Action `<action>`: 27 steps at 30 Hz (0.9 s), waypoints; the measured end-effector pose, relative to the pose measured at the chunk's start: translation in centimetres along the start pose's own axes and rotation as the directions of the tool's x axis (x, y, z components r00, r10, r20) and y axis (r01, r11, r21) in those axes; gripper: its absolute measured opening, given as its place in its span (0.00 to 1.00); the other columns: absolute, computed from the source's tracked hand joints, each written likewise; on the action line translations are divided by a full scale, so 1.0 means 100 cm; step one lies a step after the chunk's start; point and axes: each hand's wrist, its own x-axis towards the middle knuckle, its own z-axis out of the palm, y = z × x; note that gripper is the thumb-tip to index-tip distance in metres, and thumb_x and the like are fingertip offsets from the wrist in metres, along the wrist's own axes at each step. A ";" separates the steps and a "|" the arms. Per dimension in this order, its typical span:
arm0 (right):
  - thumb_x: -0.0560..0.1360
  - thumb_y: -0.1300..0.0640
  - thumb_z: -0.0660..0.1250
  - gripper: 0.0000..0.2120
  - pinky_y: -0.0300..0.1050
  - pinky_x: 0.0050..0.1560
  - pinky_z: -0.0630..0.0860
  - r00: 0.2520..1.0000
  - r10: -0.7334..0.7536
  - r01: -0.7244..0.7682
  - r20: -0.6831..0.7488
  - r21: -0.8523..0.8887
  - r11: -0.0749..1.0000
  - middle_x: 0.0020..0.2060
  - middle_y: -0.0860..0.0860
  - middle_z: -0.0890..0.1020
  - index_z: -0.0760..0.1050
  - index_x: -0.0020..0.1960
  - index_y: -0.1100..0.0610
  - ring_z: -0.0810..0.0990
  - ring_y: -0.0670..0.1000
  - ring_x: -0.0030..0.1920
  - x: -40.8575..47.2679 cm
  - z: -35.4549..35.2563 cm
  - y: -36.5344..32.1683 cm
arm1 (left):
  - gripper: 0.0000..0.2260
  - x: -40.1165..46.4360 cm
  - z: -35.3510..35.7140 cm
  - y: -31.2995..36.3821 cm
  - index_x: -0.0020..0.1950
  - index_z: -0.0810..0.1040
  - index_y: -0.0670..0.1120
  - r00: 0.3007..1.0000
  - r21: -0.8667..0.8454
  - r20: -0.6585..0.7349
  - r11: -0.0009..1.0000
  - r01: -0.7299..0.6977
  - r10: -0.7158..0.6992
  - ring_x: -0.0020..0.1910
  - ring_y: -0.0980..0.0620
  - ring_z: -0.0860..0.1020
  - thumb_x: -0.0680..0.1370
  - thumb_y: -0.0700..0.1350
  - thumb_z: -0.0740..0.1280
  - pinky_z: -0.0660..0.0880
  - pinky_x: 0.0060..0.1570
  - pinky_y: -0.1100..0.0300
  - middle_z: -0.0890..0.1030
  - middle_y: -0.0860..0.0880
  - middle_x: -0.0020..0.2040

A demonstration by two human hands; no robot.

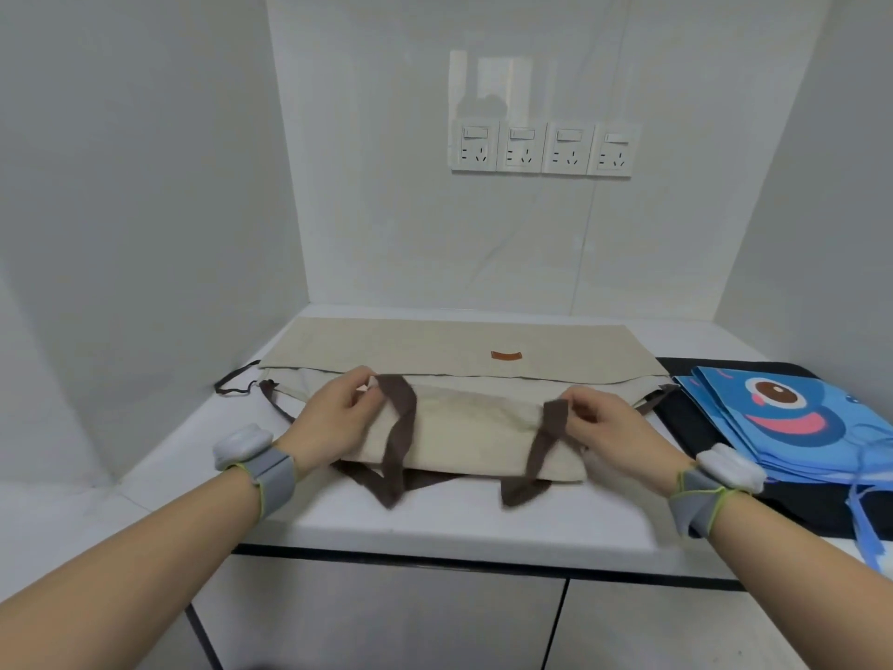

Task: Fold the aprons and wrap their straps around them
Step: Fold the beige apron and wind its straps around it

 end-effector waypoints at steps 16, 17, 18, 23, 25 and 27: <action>0.73 0.61 0.66 0.14 0.50 0.44 0.76 0.900 0.403 -0.375 -0.165 0.176 0.910 0.47 0.58 0.79 0.68 0.57 0.56 0.79 0.57 0.44 0.222 0.002 0.025 | 0.12 0.193 0.014 -0.027 0.56 0.70 0.47 0.926 -0.231 -0.139 0.921 0.313 -0.350 0.43 0.44 0.77 0.75 0.39 0.68 0.76 0.45 0.50 0.77 0.45 0.46; 0.73 0.61 0.67 0.15 0.51 0.46 0.76 0.895 0.403 -0.381 -0.193 0.142 0.914 0.45 0.57 0.78 0.67 0.57 0.57 0.78 0.57 0.45 0.245 0.008 0.034 | 0.12 0.212 0.019 -0.038 0.55 0.69 0.46 0.922 -0.189 -0.173 0.931 0.314 -0.346 0.43 0.45 0.76 0.76 0.39 0.68 0.74 0.45 0.53 0.75 0.47 0.46; 0.73 0.61 0.67 0.15 0.50 0.46 0.74 0.889 0.401 -0.388 -0.223 0.102 0.916 0.44 0.56 0.77 0.66 0.57 0.57 0.78 0.57 0.45 0.258 0.012 0.040 | 0.11 0.224 0.023 -0.045 0.55 0.69 0.46 0.919 -0.140 -0.204 0.939 0.315 -0.338 0.43 0.45 0.75 0.76 0.40 0.68 0.72 0.44 0.55 0.74 0.48 0.45; 0.76 0.56 0.62 0.10 0.48 0.45 0.69 0.905 0.338 -0.398 -0.259 -0.235 0.887 0.46 0.57 0.78 0.64 0.54 0.57 0.76 0.60 0.45 0.293 0.039 0.073 | 0.07 0.257 0.050 -0.080 0.50 0.69 0.46 0.920 0.082 -0.319 0.961 0.264 -0.226 0.41 0.47 0.74 0.75 0.39 0.66 0.67 0.36 0.58 0.75 0.51 0.39; 0.78 0.54 0.59 0.07 0.49 0.42 0.70 0.932 0.283 -0.350 -0.228 -0.359 0.865 0.43 0.55 0.78 0.64 0.51 0.56 0.76 0.58 0.41 0.294 0.046 0.091 | 0.07 0.263 0.064 -0.095 0.50 0.70 0.47 0.937 0.140 -0.291 0.960 0.244 -0.195 0.43 0.46 0.76 0.75 0.39 0.66 0.68 0.38 0.57 0.75 0.53 0.38; 0.79 0.52 0.57 0.05 0.49 0.39 0.69 0.964 0.182 -0.252 -0.194 -0.450 0.857 0.42 0.54 0.79 0.64 0.49 0.54 0.75 0.57 0.40 0.293 0.051 0.104 | 0.09 0.265 0.073 -0.105 0.53 0.70 0.51 0.945 0.226 -0.282 0.946 0.232 -0.164 0.51 0.45 0.75 0.76 0.42 0.66 0.69 0.46 0.55 0.77 0.54 0.43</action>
